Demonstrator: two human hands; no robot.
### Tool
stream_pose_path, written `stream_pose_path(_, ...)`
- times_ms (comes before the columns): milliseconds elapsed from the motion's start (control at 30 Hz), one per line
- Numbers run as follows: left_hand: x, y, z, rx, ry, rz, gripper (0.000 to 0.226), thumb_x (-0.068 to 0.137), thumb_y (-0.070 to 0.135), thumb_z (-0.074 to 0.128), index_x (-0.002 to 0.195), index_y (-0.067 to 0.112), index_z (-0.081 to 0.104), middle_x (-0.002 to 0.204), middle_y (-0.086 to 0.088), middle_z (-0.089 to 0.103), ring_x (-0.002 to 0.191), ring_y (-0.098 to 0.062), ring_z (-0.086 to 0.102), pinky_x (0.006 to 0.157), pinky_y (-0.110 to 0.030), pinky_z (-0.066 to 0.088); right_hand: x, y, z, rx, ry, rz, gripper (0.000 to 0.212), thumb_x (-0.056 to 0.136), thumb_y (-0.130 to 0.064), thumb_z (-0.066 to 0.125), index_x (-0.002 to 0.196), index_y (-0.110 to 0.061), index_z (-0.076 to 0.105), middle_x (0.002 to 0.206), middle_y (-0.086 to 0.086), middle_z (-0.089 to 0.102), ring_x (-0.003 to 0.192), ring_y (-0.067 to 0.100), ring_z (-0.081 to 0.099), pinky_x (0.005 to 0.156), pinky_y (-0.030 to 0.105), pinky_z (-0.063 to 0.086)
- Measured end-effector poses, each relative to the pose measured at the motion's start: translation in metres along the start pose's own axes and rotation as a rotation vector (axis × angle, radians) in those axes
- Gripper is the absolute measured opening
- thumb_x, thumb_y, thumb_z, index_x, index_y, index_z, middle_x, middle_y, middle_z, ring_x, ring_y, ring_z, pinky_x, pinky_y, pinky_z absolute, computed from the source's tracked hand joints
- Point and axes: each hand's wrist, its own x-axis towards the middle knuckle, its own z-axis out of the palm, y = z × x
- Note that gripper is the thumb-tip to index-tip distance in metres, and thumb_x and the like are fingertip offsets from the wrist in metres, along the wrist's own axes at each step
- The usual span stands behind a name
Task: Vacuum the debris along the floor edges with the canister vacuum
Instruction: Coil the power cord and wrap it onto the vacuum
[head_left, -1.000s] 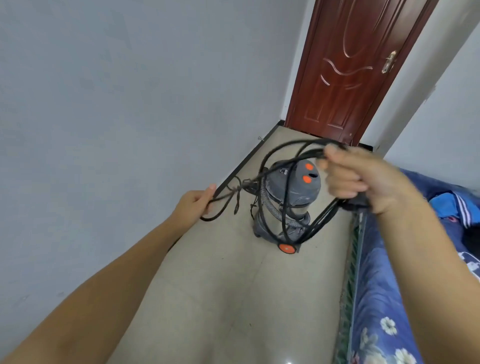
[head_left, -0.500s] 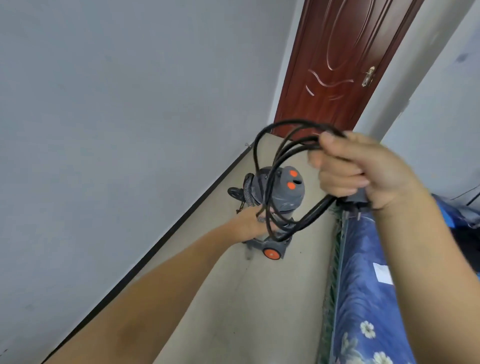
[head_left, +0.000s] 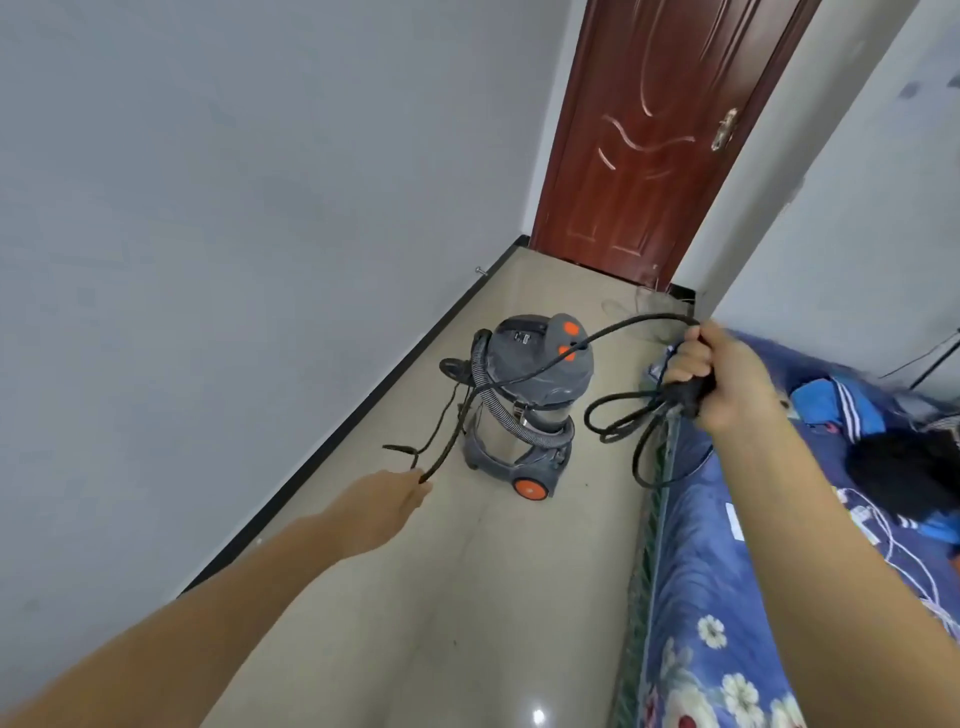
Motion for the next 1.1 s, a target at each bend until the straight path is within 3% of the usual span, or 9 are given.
stream_pose_path(133, -0.026, 0.038, -0.002, 0.34, -0.336, 0.104, 0.037, 0.104, 0.029, 0.023, 0.117, 0.007, 0.05, 0.115, -0.012, 0.058, 0.103, -0.029, 0.056, 0.079, -0.034, 0.04, 0.015, 0.063, 0.014, -0.406, 0.011, 0.044, 0.033, 0.102, -0.024, 0.037, 0.071, -0.015, 0.044, 0.043, -0.005, 0.045, 0.032, 0.006, 0.045, 0.035, 0.015, 0.037)
stream_pose_path(233, -0.033, 0.065, -0.017, 0.419, -0.389, 0.178, 0.037, 0.104, 0.027, 0.023, 0.115, 0.005, 0.05, 0.113, -0.015, 0.057, 0.1, -0.03, 0.055, 0.076, -0.035, 0.037, 0.001, 0.1, 0.034, -0.708, -0.224, 0.054, 0.03, 0.103, -0.024, 0.036, 0.088, -0.004, 0.053, 0.057, 0.0, 0.069, 0.054, 0.011, 0.068, 0.047, 0.019, 0.052)
stream_pose_path(367, -0.045, 0.087, -0.04, 0.346, -0.25, 0.25, 0.032, 0.104, 0.028, 0.025, 0.102, 0.012, 0.052, 0.078, -0.001, 0.049, 0.062, -0.016, 0.037, 0.067, -0.033, 0.034, -0.035, 0.126, 0.044, -1.022, -0.612, 0.059, 0.03, 0.103, -0.026, 0.033, 0.094, -0.007, 0.055, 0.076, 0.0, 0.075, 0.075, 0.014, 0.073, 0.066, 0.019, 0.056)
stream_pose_path(467, -0.057, 0.079, -0.056, 0.083, -0.044, 0.182, 0.027, 0.101, 0.036, 0.031, 0.086, 0.021, 0.048, 0.06, 0.007, 0.033, 0.061, -0.013, 0.039, 0.061, -0.025, 0.031, -0.062, 0.123, 0.038, -1.211, -0.657, -0.05, 0.024, 0.101, -0.023, 0.037, 0.08, -0.016, 0.045, 0.06, -0.019, 0.068, 0.061, -0.008, 0.063, 0.06, 0.007, 0.047)
stream_pose_path(567, -0.06, 0.067, -0.063, -0.213, 0.124, 0.165, 0.029, 0.094, 0.037, 0.048, 0.067, 0.028, 0.053, 0.049, 0.006, 0.041, 0.049, -0.005, 0.042, 0.049, -0.018, 0.03, -0.082, 0.121, 0.035, -1.456, -0.698, -0.258, 0.029, 0.099, -0.022, 0.04, 0.072, -0.019, 0.045, 0.053, -0.01, 0.061, 0.053, -0.004, 0.053, 0.056, 0.013, 0.041)
stream_pose_path(667, -0.048, 0.056, -0.058, -0.556, 0.268, 0.155, 0.045, 0.082, 0.03, 0.068, 0.048, 0.027, 0.04, 0.044, 0.01, 0.037, 0.044, -0.005, 0.032, 0.045, -0.016, 0.025, -0.093, 0.114, 0.043, -1.349, -0.592, -0.303, 0.03, 0.098, -0.022, 0.042, 0.068, -0.019, 0.045, 0.057, -0.005, 0.052, 0.049, 0.003, 0.049, 0.053, 0.022, 0.043)
stream_pose_path(767, -0.03, 0.034, -0.048, -0.708, 0.321, 0.147, 0.04, 0.083, 0.026, 0.068, 0.051, 0.026, 0.045, 0.053, 0.008, 0.039, 0.051, -0.003, 0.034, 0.052, -0.015, 0.03, -0.094, 0.084, 0.045, -0.951, -0.515, -0.13, 0.03, 0.097, -0.019, 0.046, 0.068, -0.015, 0.043, 0.042, -0.007, 0.041, 0.032, 0.007, 0.039, 0.046, 0.024, 0.04)
stream_pose_path(933, 0.004, 0.018, -0.031, -0.209, 0.531, 0.24, 0.038, 0.09, 0.019, 0.057, 0.06, 0.023, 0.034, 0.056, 0.009, 0.035, 0.053, -0.004, 0.032, 0.057, -0.033, 0.04, -0.106, 0.027, 0.03, -0.54, -0.482, -0.079, 0.024, 0.083, -0.031, 0.049, 0.069, -0.011, 0.045, 0.037, -0.008, 0.028, 0.027, 0.005, 0.022, 0.041, 0.018, 0.034)
stream_pose_path(1100, 0.042, 0.029, -0.047, -0.202, 0.745, 0.167, 0.009, 0.084, 0.003, 0.057, 0.075, 0.003, 0.057, 0.072, -0.007, 0.057, 0.066, -0.022, 0.051, 0.07, -0.041, 0.047, -0.118, 0.007, 0.01, -0.556, -0.461, -0.031, 0.025, 0.083, -0.031, 0.049, 0.064, -0.015, 0.05, 0.04, -0.006, 0.025, 0.026, 0.004, 0.02, 0.039, 0.015, 0.033)
